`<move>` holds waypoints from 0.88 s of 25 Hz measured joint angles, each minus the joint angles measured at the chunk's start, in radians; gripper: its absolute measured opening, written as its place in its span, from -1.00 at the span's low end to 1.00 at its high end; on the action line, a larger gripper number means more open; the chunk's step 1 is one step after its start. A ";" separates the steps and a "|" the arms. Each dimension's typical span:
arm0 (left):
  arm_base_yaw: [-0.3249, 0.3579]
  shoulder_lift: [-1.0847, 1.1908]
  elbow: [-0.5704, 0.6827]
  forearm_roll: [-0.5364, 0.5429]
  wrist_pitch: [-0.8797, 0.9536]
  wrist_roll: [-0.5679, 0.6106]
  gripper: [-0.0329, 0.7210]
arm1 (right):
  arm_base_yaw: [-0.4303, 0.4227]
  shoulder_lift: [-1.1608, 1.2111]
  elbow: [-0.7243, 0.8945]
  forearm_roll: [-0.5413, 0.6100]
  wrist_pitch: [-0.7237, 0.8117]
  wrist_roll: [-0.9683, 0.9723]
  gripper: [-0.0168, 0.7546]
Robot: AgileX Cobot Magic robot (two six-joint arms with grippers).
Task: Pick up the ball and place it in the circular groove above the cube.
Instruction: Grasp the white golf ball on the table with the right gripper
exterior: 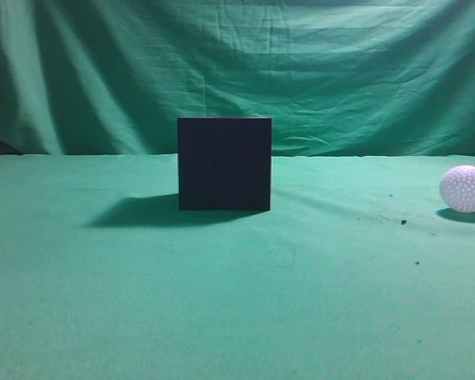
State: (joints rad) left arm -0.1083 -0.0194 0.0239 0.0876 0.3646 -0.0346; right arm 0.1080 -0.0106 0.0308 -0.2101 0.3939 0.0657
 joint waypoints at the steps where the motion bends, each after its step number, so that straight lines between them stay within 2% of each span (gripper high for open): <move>1: 0.000 0.000 0.000 0.000 0.000 0.000 -0.91 | 0.000 0.000 0.000 0.000 0.000 0.000 -0.96; 22: 0.000 0.000 0.000 0.000 0.000 0.000 -0.91 | 0.000 0.000 0.000 0.000 0.000 0.000 -0.96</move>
State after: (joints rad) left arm -0.1083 -0.0194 0.0239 0.0876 0.3646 -0.0346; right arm 0.1080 -0.0106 0.0308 -0.2101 0.3939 0.0657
